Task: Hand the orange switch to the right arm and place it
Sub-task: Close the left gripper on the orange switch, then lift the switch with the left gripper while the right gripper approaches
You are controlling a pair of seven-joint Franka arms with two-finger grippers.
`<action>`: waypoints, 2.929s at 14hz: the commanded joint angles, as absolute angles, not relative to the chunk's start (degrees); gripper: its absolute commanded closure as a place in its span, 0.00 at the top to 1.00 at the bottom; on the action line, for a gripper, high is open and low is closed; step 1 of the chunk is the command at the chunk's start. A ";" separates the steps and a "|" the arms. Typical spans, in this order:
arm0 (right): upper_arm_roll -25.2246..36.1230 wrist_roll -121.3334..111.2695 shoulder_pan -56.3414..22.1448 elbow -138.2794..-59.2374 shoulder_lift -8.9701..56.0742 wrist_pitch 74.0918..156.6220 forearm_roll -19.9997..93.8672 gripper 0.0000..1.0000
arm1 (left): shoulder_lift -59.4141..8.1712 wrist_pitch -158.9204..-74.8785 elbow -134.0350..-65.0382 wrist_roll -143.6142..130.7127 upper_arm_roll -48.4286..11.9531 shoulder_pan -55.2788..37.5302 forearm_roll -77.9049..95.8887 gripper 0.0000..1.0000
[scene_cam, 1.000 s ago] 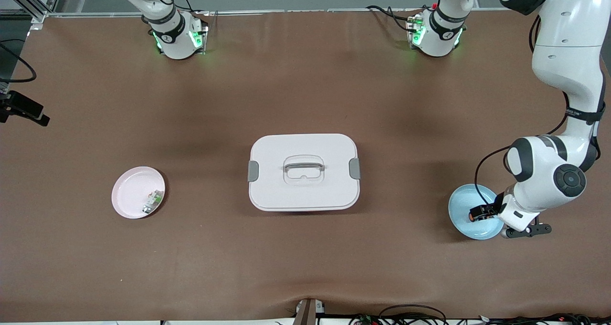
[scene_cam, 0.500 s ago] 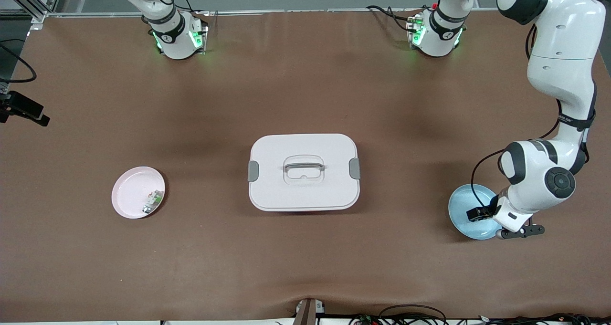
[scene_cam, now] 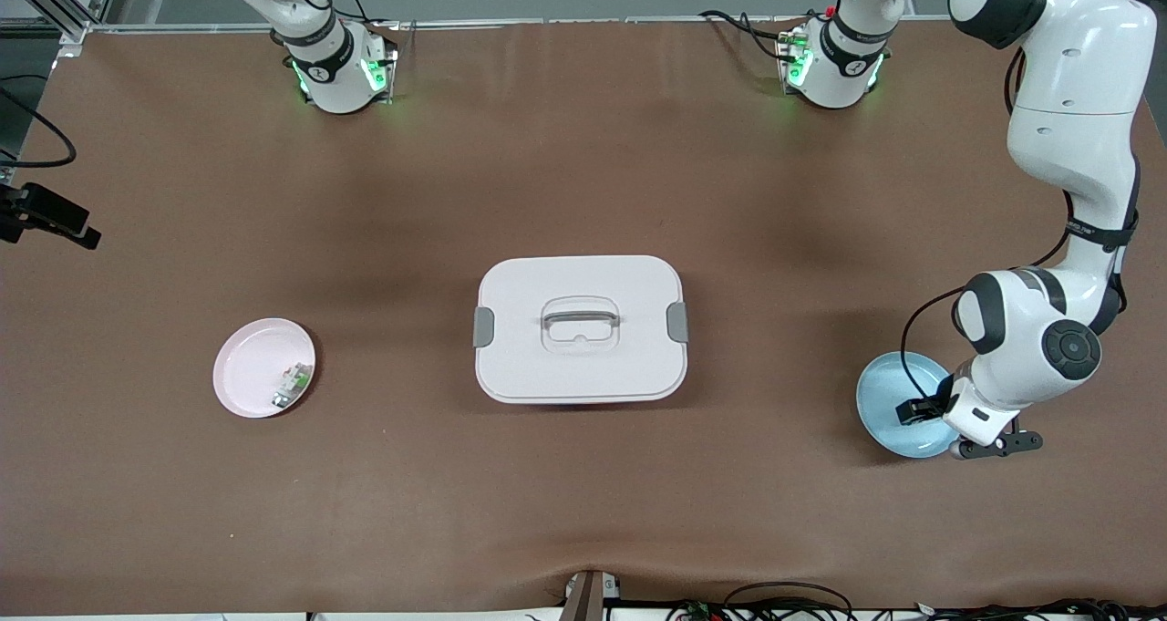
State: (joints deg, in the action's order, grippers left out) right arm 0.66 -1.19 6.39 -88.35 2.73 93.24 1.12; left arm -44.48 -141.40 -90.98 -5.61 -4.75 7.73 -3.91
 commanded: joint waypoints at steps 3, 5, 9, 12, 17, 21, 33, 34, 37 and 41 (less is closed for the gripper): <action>0.44 -1.49 5.28 -87.36 3.25 93.16 1.67 1.00 | -38.95 -135.63 -91.05 -5.98 -7.55 8.17 -3.61 0.00; 0.44 -1.58 4.40 -87.45 3.25 92.90 1.58 1.00 | -35.96 -132.73 -90.97 -5.89 -7.82 7.82 -1.77 0.00; 0.26 -0.80 2.73 -87.89 3.25 91.85 7.18 1.00 | -30.51 -126.23 -90.88 -6.85 -10.28 8.00 0.51 0.00; 0.35 0.69 2.55 -89.46 3.16 88.52 17.28 1.00 | -26.90 -121.57 -90.70 -12.89 -13.17 7.65 3.95 0.00; 0.18 12.81 -2.88 -91.76 2.99 89.12 25.12 1.00 | -24.87 -110.94 -84.22 -32.30 -21.78 7.30 4.13 0.00; 0.18 19.25 -8.15 -93.16 2.81 93.50 34.45 1.00 | -24.96 -109.34 -82.00 -49.18 -30.92 7.12 4.57 0.00; 0.18 32.06 -28.63 -108.81 -2.55 130.92 49.57 1.00 | -26.63 -110.56 -78.93 -85.15 -40.08 0.54 19.40 0.00; 0.18 34.86 -31.09 -108.72 -2.37 134.44 49.57 1.00 | -26.98 -111.18 -78.49 -86.99 -40.08 0.27 21.86 0.00; 0.26 35.07 -32.96 -108.72 -2.11 133.96 49.57 1.00 | -28.65 -111.97 -77.61 -89.82 -40.08 -1.05 26.10 0.00; 0.26 35.77 -33.05 -108.54 -1.50 133.07 49.48 1.00 | -30.67 -115.30 -77.61 -95.34 -39.81 -2.99 26.10 0.00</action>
